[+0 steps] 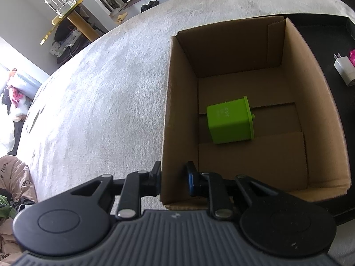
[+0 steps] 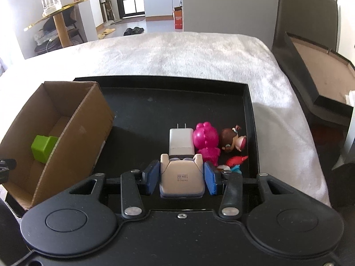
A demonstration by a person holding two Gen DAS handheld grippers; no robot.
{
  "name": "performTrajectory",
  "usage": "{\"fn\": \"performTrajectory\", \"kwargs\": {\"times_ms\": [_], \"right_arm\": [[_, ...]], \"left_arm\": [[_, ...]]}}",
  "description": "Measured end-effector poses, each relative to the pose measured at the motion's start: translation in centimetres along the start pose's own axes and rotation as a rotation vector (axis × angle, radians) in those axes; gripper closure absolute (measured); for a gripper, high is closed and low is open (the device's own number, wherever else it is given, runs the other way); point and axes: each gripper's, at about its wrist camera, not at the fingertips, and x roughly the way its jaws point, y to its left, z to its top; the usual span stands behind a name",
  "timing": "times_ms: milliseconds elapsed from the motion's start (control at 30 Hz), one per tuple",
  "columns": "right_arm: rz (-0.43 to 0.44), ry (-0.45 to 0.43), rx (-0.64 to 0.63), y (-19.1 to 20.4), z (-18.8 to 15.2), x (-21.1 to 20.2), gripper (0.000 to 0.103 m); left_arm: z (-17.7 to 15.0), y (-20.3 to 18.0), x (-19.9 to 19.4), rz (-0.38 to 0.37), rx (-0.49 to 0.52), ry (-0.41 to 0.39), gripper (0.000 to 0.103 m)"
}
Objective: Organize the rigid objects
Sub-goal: 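Lift the beige cube toy with the right tool and carry it over the box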
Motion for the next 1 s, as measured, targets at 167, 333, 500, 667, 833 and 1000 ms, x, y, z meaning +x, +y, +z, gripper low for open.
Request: {"fn": "performTrajectory", "kwargs": {"times_ms": [167,333,500,667,833,1000], "right_arm": [[-0.008,-0.017,-0.024,0.9,0.7,-0.8,0.060],[-0.013,-0.031,-0.049,2.1,1.5,-1.5,0.060],[-0.021,-0.049,-0.083,3.5,2.4,-2.0,0.060],[-0.027,-0.061,-0.106,4.7,3.3,-2.3,0.060],[-0.030,-0.072,-0.127,5.7,3.9,-2.6,0.060],[-0.019,-0.081,-0.158,6.7,4.5,-3.0,0.060]], "left_arm": [[-0.1,0.4,-0.1,-0.019,-0.019,-0.011,0.083],[-0.1,1.1,0.1,-0.052,-0.053,-0.006,0.083],[-0.1,1.6,0.3,-0.081,-0.080,-0.002,0.084],[-0.1,2.1,0.5,-0.115,-0.109,0.000,0.085],[-0.1,2.4,0.8,-0.138,-0.128,0.000,0.085],[-0.2,2.7,1.0,-0.155,-0.146,0.004,0.085]]}}
